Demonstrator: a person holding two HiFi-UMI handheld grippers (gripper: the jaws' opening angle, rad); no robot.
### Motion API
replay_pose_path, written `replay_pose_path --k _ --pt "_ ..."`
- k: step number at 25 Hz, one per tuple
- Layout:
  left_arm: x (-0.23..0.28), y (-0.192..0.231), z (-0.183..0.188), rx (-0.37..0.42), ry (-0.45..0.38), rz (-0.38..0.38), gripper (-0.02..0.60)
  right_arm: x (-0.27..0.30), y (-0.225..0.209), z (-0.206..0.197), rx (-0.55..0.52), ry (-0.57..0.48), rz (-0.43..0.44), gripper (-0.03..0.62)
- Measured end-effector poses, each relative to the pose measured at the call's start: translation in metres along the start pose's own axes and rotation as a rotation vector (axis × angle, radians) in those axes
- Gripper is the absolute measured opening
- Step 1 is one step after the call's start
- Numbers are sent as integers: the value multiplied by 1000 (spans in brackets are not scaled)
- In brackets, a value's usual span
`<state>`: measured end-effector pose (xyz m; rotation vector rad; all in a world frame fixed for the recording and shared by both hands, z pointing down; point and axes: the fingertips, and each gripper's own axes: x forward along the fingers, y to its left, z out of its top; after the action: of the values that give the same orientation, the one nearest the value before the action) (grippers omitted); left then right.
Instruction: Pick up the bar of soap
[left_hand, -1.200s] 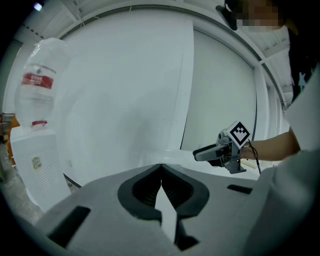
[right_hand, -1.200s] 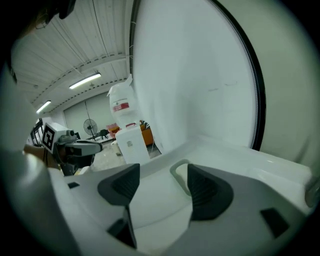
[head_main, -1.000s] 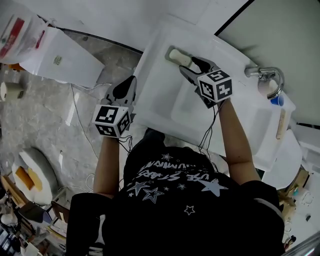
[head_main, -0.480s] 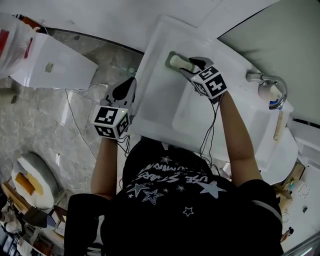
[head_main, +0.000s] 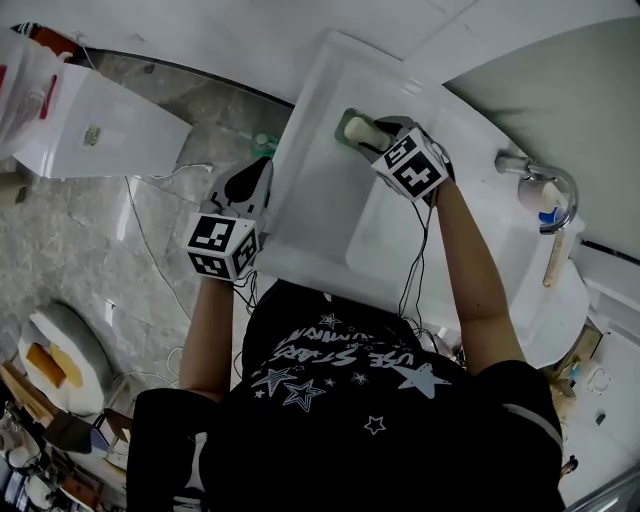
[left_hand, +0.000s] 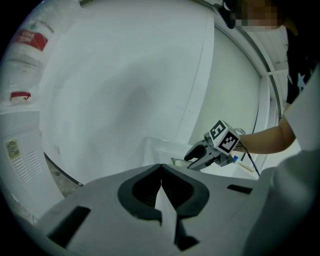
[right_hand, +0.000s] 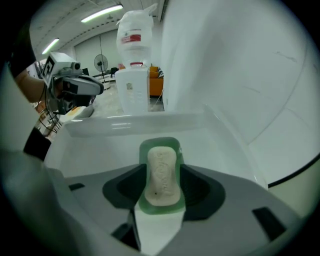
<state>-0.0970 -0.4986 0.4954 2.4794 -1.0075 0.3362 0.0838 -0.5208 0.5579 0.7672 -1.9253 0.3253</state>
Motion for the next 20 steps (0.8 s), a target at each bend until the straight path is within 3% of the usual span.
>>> replay_pose_path --k 20 --pt "5 12 0 -21 0 -5 11 22 1 -7 -114 241 31 198"
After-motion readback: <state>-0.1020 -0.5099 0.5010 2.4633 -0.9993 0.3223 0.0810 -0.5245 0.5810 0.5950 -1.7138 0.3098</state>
